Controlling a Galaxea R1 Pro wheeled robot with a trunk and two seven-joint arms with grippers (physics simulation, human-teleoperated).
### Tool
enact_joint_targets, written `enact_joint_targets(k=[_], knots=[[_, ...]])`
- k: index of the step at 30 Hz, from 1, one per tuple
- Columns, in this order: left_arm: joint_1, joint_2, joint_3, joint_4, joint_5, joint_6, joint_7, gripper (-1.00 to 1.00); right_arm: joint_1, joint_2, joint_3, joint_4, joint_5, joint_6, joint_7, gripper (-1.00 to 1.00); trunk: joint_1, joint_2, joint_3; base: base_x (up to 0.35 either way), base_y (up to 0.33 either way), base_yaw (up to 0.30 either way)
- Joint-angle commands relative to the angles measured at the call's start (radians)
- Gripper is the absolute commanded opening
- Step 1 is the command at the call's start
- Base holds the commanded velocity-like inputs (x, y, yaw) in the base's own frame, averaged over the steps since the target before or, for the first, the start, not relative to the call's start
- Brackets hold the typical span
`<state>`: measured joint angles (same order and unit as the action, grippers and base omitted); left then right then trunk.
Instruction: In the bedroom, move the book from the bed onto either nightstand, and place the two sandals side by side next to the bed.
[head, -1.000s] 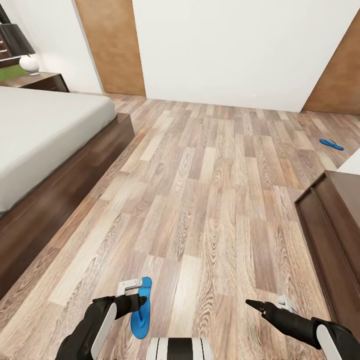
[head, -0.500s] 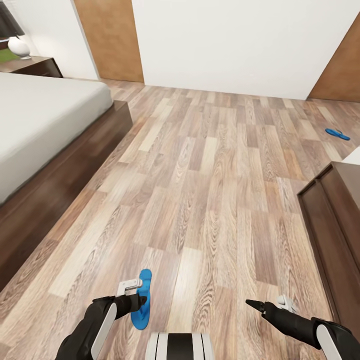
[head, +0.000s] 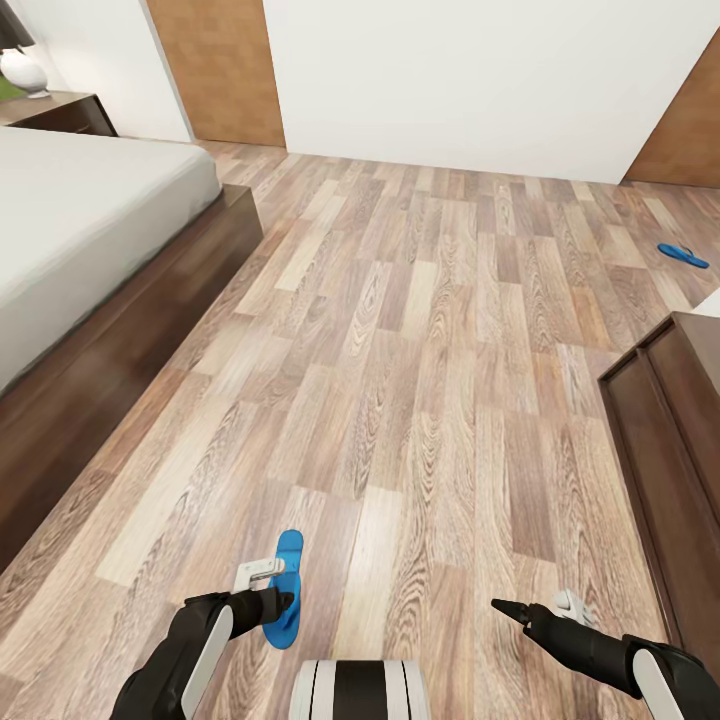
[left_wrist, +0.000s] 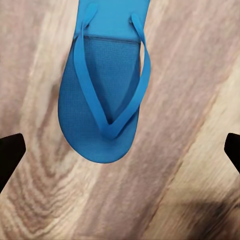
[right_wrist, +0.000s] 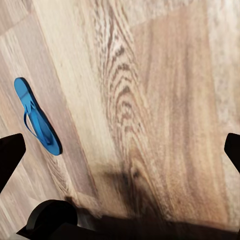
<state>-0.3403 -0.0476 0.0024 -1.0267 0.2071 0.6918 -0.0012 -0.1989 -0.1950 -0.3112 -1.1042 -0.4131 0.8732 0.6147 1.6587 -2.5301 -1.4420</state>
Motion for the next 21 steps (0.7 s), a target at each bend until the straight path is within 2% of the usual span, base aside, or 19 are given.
enact_joint_targets(k=[1, 11, 21], knots=[[0.000, 0.000, 0.001, -0.001, 0.003, 0.005, 0.000, 1.00, 0.000, 0.000, -0.002, 0.000, 0.000, 0.006, 0.003, 1.00, 0.000, 0.000, -0.001, 0.000, 0.000, 0.000], [0.000, 0.000, -0.001, -0.001, 0.002, 0.002, 0.000, 1.00, 0.000, 0.000, -0.002, 0.000, 0.000, 0.006, 0.003, 1.00, 0.000, 0.000, -0.001, 0.001, 0.000, 0.000], [0.000, -0.002, -0.001, -0.001, -0.001, -0.019, 0.001, 1.00, 0.000, 0.000, -0.002, 0.000, 0.000, 0.006, 0.003, 1.00, 0.000, 0.000, -0.001, 0.090, -0.060, 0.000]])
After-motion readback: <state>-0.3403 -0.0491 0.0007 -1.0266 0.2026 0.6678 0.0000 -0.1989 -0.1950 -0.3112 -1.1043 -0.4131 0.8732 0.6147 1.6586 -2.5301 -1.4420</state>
